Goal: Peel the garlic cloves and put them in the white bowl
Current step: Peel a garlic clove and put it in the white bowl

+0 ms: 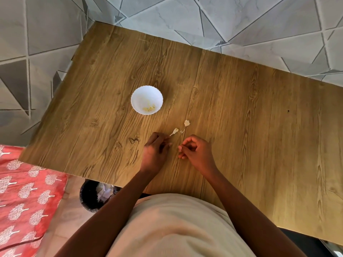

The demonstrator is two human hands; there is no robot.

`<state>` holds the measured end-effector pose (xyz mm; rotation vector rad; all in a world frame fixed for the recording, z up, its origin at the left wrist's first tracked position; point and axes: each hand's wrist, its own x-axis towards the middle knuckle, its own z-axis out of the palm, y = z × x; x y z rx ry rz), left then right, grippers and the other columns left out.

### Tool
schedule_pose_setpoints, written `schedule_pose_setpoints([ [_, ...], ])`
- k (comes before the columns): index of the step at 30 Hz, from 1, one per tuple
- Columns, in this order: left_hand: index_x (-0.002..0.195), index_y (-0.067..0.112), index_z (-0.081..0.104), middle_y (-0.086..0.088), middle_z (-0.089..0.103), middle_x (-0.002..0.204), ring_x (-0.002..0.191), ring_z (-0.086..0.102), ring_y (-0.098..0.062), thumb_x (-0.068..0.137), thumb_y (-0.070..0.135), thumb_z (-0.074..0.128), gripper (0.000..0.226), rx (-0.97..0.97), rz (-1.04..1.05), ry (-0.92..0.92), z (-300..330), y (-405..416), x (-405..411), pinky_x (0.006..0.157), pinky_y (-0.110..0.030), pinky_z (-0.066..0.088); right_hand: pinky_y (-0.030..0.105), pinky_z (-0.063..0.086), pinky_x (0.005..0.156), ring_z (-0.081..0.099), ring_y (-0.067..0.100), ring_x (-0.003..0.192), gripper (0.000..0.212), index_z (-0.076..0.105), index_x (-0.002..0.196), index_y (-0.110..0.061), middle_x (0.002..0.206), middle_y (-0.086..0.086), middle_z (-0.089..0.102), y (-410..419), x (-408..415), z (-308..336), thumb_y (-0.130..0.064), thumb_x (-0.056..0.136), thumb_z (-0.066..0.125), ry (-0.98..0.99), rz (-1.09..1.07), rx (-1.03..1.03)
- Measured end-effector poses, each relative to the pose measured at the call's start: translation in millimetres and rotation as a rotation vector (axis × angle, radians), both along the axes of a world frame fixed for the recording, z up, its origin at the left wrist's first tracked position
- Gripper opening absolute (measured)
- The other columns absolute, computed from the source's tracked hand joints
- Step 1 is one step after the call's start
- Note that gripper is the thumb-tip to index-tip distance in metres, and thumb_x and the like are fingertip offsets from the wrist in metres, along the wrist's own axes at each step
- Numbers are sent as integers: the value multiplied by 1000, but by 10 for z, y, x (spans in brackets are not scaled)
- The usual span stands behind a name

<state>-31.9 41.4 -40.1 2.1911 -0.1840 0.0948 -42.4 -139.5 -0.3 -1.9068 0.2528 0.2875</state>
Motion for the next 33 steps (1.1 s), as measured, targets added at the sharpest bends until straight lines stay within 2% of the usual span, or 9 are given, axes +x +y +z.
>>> schedule_pose_setpoints([
  [5, 106, 0, 71, -9, 62, 106, 94, 63, -21, 91, 1, 72, 14, 87, -39, -69, -67, 59, -108, 80, -28, 54, 29, 60, 63, 69, 13, 61, 2, 75, 91, -9, 70, 0, 72, 31, -34, -3, -11, 90, 75, -72, 66, -89],
  [10, 104, 1, 72, -9, 63, 103, 93, 62, -20, 94, 3, 70, 11, 74, -9, -88, -62, 105, -125, 82, -24, 50, 32, 63, 75, 73, 9, 71, 17, 78, 106, -10, 84, -1, 76, 35, -57, -33, -8, 91, 74, -5, 72, -136],
  [13, 103, 2, 72, -7, 64, 102, 91, 63, -19, 95, 6, 69, 9, 56, 3, -80, -62, 91, -98, 79, -30, 53, 32, 62, 78, 72, 7, 76, 19, 77, 108, -12, 89, -2, 76, 51, -58, -27, -8, 91, 73, -9, 112, -212],
  [17, 101, 2, 72, -8, 64, 100, 88, 63, -21, 94, 6, 70, 8, 59, 19, -87, -61, 94, -95, 76, -31, 52, 15, 53, 69, 68, 3, 73, 9, 77, 90, -12, 78, -8, 71, 87, -27, -8, -4, 87, 74, -113, 193, -335],
  [20, 100, 2, 72, -8, 64, 99, 87, 62, -21, 95, 8, 70, 8, 63, 27, -93, -49, 88, -86, 75, -28, 50, 8, 48, 76, 68, 4, 79, 17, 79, 95, -12, 86, -2, 75, 94, -25, -24, 1, 87, 71, -155, 212, -385],
  [22, 100, 3, 71, -8, 63, 98, 86, 61, -20, 95, 9, 70, 8, 59, 24, -95, -49, 92, -87, 75, -27, 49, 12, 50, 79, 68, 9, 81, 19, 79, 101, -10, 91, 3, 75, 98, -41, -40, 1, 87, 72, -170, 221, -422],
  [25, 101, 3, 71, -8, 63, 98, 86, 61, -19, 96, 10, 70, 9, 58, 22, -92, -50, 97, -90, 75, -26, 49, 26, 55, 79, 68, 15, 80, 22, 79, 104, -8, 92, 7, 74, 111, -38, -42, 3, 87, 71, -181, 252, -447],
  [28, 102, 3, 71, -7, 63, 99, 86, 61, -20, 96, 10, 69, 9, 55, 26, -81, -53, 99, -89, 76, -27, 50, 25, 57, 77, 70, 12, 77, 19, 79, 102, -8, 91, 5, 76, 142, -20, -10, 1, 86, 73, -123, 234, -427],
  [33, 101, 3, 72, -7, 63, 98, 86, 60, -18, 96, 10, 69, 9, 46, 23, -79, -32, 103, -85, 76, -24, 48, 26, 60, 55, 71, 15, 53, 16, 76, 83, -10, 66, 4, 72, 242, 99, 53, 5, 85, 71, 164, 87, -294],
])
